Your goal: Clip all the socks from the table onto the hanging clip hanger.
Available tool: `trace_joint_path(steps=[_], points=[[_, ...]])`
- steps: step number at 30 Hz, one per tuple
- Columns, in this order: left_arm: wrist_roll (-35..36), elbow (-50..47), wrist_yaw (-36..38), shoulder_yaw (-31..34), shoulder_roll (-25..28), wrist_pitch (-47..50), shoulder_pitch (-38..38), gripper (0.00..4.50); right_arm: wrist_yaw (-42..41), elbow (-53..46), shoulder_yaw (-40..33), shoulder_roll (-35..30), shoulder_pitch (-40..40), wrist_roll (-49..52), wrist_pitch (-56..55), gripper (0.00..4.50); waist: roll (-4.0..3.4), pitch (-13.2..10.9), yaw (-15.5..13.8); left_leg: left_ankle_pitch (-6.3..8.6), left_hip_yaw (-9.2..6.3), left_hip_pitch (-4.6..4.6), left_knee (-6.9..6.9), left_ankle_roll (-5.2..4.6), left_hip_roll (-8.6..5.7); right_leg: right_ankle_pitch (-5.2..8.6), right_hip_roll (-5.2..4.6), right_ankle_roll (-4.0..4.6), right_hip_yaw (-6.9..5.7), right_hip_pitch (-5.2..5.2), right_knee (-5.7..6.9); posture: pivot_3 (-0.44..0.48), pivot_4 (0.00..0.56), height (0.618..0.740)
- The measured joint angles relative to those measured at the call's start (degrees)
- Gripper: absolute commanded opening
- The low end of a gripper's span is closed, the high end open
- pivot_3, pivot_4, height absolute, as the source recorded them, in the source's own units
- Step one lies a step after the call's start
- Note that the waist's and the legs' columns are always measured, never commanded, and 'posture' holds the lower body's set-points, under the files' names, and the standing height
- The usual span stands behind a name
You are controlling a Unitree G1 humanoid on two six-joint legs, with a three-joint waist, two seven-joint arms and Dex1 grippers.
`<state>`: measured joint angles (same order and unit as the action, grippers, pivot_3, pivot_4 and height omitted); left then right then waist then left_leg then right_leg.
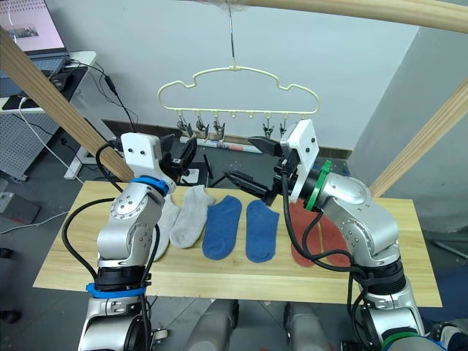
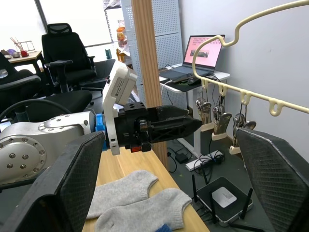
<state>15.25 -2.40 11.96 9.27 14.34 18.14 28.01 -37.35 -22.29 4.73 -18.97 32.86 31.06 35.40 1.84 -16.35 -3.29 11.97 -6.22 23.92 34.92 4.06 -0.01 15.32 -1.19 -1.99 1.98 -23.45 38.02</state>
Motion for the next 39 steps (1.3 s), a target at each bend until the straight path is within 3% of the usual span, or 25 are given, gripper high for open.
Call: trace_joint_path(steps=[5, 9, 11, 39], points=[[-0.14, 0.66, 0.03, 0.04, 0.02, -0.42, 1.89, 3.13, 0.14, 0.00, -0.06, 0.03, 0.43, 0.03, 0.01, 4.50, 0.01, -0.01, 0.06, 0.00, 0.01, 0.00, 0.00, 0.00, 0.00, 0.00, 0.00, 0.00, 0.00, 0.00, -0.01, 0.173, 0.299, 0.740], [-0.10, 0.84, 0.15, 0.16, 0.03, -1.49, 2.42, 2.33, 0.34, 0.00, -0.31, 0.08, 0.54, 0.54, 0.17, 4.50, 0.00, -0.01, 0.19, 0.00, 0.02, 0.00, 0.00, 0.00, 0.00, 0.00, 0.00, 0.00, 0.01, 0.00, -0.02, 0.170, 0.297, 0.740], [-0.07, 0.97, 0.34, 0.16, 0.05, -1.51, 2.42, 1.66, 0.51, 0.00, -0.39, 0.08, 0.54, 0.61, 0.25, 4.50, 0.00, -0.02, 0.20, 0.00, 0.01, 0.00, -0.01, 0.00, 0.00, 0.00, 0.00, 0.00, 0.00, 0.00, -0.01, 0.170, 0.297, 0.740], [-1.11, 7.26, 1.50, 0.12, 0.98, -6.06, 5.63, 1.66, 1.35, 0.00, -0.74, 0.02, 1.96, 2.48, 1.48, 4.50, 0.00, -0.02, 0.28, 0.00, 0.01, 0.01, 0.00, 0.00, 0.00, 0.00, 0.00, 0.00, -0.01, 0.00, 0.00, 0.166, 0.296, 0.740]])
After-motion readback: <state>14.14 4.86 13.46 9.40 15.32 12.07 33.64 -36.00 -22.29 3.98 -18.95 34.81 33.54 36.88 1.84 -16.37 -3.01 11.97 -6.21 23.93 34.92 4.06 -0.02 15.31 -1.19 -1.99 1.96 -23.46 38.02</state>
